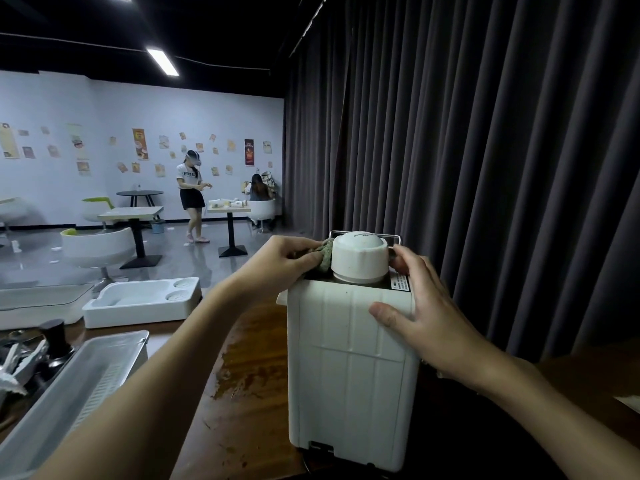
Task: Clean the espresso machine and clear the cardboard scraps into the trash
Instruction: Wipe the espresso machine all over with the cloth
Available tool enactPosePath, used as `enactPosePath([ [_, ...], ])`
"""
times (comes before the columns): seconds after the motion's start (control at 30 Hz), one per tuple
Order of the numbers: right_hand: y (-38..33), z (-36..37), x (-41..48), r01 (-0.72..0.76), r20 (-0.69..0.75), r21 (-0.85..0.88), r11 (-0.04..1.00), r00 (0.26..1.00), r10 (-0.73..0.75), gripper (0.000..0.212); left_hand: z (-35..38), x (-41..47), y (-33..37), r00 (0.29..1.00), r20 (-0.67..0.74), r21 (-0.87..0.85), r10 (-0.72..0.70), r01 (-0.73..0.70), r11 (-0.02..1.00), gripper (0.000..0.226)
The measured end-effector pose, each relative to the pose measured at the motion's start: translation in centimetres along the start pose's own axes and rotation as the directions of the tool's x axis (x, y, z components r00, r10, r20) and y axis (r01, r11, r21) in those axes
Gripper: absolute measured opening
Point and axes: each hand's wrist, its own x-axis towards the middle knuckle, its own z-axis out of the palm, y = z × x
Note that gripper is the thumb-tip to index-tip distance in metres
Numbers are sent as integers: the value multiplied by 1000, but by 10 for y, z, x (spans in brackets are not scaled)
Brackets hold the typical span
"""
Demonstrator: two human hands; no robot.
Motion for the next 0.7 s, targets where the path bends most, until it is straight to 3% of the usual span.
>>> enactPosePath([
  [0.13, 0, -1, -1, -14, 16, -24, 1000, 1000, 15, 89, -9, -13, 4, 996, 16, 166, 84, -85, 983, 22],
  [0.37, 3, 0, -1, -41, 43, -17, 999, 998, 41, 101, -7, -14, 4, 989, -12, 177, 146, -142, 974, 17],
  [0.57, 3, -8, 0, 7, 98, -108, 994, 995, 4, 96, 0, 12, 7, 997, -13, 240, 74, -69, 968, 18],
  [0.7, 6, -9, -1, 15, 108, -116, 993, 994, -3, 95, -11, -13, 17, 991, 39, 304, 130, -136, 943, 9],
])
